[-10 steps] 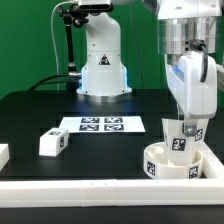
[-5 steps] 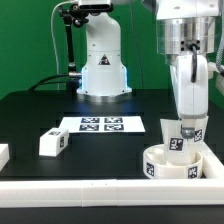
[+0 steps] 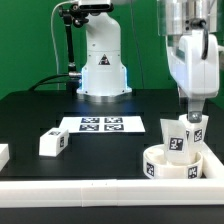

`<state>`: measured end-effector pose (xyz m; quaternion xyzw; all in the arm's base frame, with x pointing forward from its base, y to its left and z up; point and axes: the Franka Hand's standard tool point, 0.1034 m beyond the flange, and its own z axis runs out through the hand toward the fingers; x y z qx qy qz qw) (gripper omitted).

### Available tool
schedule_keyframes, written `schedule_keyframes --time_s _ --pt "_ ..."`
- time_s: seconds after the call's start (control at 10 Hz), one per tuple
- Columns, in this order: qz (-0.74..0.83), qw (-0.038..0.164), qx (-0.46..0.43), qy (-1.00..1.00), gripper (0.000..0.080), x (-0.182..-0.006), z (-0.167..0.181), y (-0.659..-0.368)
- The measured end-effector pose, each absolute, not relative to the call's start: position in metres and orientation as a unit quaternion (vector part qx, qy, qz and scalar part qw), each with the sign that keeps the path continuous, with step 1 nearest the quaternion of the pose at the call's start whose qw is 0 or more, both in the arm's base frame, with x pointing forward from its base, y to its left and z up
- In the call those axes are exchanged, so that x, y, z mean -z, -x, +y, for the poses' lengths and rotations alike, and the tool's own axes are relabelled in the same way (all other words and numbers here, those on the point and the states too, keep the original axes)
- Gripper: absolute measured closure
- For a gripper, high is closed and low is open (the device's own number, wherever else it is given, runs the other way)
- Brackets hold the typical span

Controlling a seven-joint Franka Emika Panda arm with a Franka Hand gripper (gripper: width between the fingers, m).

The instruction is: Assemble stool

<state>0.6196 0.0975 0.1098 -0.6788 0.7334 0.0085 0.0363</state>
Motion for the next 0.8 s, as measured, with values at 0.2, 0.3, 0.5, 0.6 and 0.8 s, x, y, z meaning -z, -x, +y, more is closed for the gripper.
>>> schedule_keyframes --time_s 0.2,0.3,0.5,0.6,0.8 --pt "0.724 0.035 -0.008 0.689 0.0151 -0.1086 0.0977 -0.6191" --pt "0.683 0.035 -0.006 0.730 0.0151 -0.1082 0.0972 -0.6190" --pt "0.595 0.025 -0.001 0.804 0.0151 -0.1074 0.0966 -0.6179" --pt "0.538 0.021 0.005 0.843 0.0151 -0.1076 0.0964 -0.6184" --pt "0.488 0.021 0.006 0.873 0.0151 -0.1074 0.0964 -0.6183"
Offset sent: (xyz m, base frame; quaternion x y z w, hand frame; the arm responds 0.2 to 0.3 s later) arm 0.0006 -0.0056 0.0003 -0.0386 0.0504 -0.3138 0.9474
